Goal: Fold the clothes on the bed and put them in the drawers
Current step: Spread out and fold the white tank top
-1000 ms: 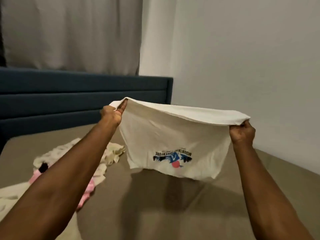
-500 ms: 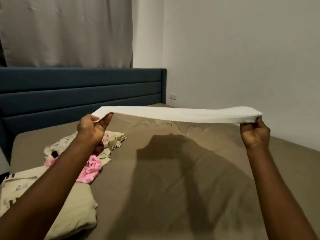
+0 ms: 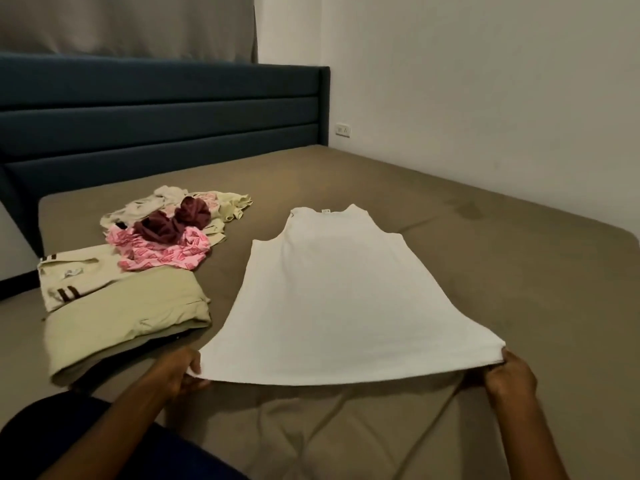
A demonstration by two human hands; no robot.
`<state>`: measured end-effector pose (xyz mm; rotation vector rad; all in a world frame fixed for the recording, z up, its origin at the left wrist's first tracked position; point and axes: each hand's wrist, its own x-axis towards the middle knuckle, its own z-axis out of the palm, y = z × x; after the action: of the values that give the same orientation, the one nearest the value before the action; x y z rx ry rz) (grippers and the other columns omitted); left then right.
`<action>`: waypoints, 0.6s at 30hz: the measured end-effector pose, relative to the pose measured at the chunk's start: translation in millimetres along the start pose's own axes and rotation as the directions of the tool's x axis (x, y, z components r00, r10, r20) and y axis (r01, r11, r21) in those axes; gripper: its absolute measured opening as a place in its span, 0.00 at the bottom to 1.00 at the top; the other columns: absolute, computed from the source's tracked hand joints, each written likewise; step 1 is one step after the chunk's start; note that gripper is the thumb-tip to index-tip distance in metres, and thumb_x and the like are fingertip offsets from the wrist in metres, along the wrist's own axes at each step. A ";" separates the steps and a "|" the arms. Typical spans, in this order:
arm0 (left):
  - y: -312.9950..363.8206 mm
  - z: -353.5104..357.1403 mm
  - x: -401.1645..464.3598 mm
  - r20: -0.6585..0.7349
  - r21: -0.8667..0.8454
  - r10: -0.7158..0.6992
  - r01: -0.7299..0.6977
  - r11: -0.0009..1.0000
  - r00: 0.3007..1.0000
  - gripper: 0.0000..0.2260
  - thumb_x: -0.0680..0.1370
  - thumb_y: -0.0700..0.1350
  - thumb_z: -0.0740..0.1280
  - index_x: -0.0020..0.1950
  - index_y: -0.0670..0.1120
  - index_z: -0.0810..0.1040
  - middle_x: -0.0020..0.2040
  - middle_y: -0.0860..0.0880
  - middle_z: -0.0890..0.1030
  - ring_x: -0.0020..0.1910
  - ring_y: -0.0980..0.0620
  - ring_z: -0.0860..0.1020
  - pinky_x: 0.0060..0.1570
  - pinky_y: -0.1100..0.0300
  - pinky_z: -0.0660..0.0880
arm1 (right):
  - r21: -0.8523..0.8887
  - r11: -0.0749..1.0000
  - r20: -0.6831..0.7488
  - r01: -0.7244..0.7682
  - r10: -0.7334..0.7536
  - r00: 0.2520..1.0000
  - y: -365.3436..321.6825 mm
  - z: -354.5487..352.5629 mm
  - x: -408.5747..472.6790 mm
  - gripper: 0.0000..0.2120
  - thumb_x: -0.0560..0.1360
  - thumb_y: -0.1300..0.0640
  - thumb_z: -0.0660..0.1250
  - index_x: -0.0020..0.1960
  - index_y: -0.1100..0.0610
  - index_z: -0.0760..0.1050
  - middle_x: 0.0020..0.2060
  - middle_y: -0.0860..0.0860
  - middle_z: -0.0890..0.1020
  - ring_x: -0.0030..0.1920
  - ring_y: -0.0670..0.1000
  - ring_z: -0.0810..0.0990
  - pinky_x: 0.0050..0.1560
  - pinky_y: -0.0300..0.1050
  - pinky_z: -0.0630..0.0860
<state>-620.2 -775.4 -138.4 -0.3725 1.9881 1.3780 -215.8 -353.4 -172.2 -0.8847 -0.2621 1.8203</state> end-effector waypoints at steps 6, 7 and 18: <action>-6.9 13.1 -38.2 0.027 0.406 -0.042 0.027 0.913 0.999 0.19 0.74 0.25 0.55 0.64 0.32 0.65 0.48 0.27 0.81 0.40 0.30 0.84 0.27 0.47 0.82 | -0.503 0.850 -0.222 0.153 -0.299 0.928 -4.9 -23.7 -3.9 0.08 0.79 0.67 0.64 0.43 0.57 0.76 0.49 0.54 0.81 0.45 0.54 0.79 0.39 0.47 0.76; -8.7 14.5 -37.8 0.047 0.462 -0.081 0.050 0.886 0.996 0.16 0.74 0.25 0.53 0.62 0.29 0.65 0.44 0.27 0.82 0.42 0.29 0.84 0.31 0.46 0.83 | -0.551 0.820 -0.240 0.156 -0.335 0.911 -5.3 -24.2 -3.3 0.06 0.77 0.67 0.64 0.44 0.60 0.78 0.47 0.54 0.82 0.47 0.56 0.79 0.39 0.48 0.76; -29.3 20.4 -23.6 0.030 0.734 -0.085 0.036 0.678 0.996 0.19 0.83 0.36 0.59 0.37 0.29 0.79 0.32 0.36 0.83 0.45 0.38 0.85 0.49 0.47 0.83 | -0.945 0.309 -0.049 0.112 -0.468 0.882 -10.8 -29.9 -11.1 0.07 0.73 0.69 0.69 0.48 0.72 0.81 0.43 0.66 0.83 0.46 0.65 0.83 0.51 0.60 0.81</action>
<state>-578.5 -771.9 -147.7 -0.0098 2.2565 0.4341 -185.9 -365.1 -182.3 -1.7658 -1.2748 0.9959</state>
